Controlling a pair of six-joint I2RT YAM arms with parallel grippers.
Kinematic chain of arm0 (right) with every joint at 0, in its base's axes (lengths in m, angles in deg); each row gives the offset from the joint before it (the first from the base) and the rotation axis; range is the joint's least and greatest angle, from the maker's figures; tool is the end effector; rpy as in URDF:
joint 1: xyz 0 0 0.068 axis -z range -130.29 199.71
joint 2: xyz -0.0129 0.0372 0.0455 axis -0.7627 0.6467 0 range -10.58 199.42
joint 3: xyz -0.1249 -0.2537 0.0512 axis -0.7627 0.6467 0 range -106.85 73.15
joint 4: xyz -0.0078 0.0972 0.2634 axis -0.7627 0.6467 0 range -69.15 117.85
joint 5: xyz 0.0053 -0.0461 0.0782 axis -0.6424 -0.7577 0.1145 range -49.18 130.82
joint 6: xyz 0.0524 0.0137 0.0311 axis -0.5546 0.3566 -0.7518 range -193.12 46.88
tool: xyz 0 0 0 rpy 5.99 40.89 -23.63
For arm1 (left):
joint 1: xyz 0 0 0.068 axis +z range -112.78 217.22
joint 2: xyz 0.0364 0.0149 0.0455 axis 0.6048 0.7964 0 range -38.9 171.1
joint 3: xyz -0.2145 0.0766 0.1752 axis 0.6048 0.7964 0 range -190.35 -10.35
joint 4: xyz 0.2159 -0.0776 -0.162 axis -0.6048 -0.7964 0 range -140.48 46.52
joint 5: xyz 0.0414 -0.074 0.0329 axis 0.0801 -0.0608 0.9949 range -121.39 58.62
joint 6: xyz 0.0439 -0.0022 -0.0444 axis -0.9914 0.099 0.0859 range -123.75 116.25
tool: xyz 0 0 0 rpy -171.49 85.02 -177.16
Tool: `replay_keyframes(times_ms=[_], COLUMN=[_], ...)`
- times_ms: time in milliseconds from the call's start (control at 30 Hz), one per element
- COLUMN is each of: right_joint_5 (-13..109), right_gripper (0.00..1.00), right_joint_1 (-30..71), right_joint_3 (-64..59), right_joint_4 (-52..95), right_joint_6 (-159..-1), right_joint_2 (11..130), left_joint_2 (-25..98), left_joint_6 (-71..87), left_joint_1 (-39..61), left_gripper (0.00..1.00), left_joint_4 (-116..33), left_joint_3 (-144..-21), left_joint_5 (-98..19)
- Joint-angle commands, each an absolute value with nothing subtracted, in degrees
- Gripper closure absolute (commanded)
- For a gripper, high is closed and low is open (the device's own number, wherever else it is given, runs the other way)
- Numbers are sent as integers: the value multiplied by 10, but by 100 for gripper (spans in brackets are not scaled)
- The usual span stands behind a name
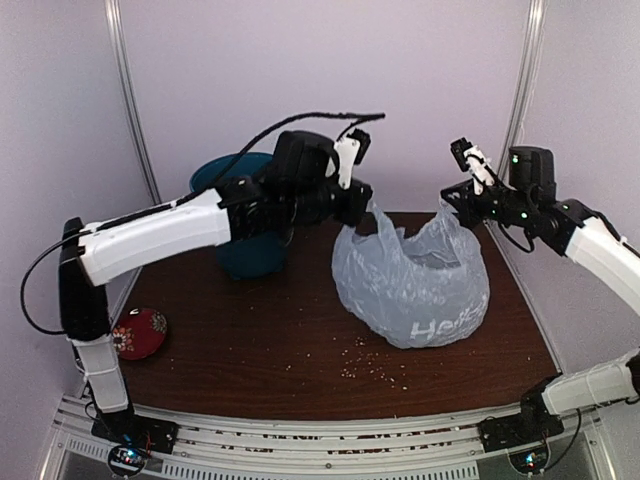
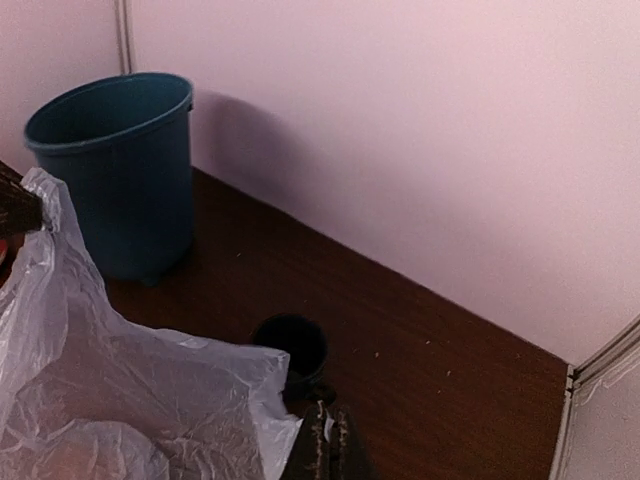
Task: Put the trash bags into the trash bin
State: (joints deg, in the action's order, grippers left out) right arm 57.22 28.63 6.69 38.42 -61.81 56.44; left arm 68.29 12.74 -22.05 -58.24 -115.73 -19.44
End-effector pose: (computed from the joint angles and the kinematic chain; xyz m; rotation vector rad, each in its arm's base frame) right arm 0.2667 0.1172 0.3905 -0.7136 1.7523 0.3864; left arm 0.2566 -0.4121 0.3973 0.5581 1.8338 -0.7173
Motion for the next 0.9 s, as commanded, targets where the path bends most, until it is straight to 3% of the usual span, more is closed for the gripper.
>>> replay_keyframes(times_ms=[0, 67, 133, 300, 467, 533, 633, 733, 867], right_joint_5=[482, 491, 504, 592, 727, 730, 659, 578, 756], right_gripper=[100, 100, 100, 100, 100, 100, 100, 100, 100], right_joint_1=[309, 314, 314, 315, 314, 314, 314, 314, 314], right_joint_3=[-72, -114, -158, -250, -297, -208, 24, 234, 277], right_joint_4=[310, 292, 289, 308, 415, 430, 402, 370, 517], right_joint_6=[-664, -658, -645, -619, -591, -579, -549, -510, -416], right_joint_2=[638, 640, 623, 560, 526, 491, 432, 405, 348], left_joint_2=[825, 862, 838, 630, 565, 540, 516, 591, 634], left_joint_6=[139, 111, 102, 2, -213, -224, -190, -78, -44], left_joint_1=[-176, -175, -176, -235, -390, -403, -378, -343, -396], left_gripper=[100, 100, 100, 100, 100, 100, 100, 100, 100], left_joint_4=[-705, -724, -693, -489, -471, -453, -363, -428, -458], left_joint_3=[-1446, -1581, -1590, -1373, -1329, -1252, -1010, -885, -839], left_joint_5=[-268, -260, -266, -296, -153, -127, -70, -138, -149])
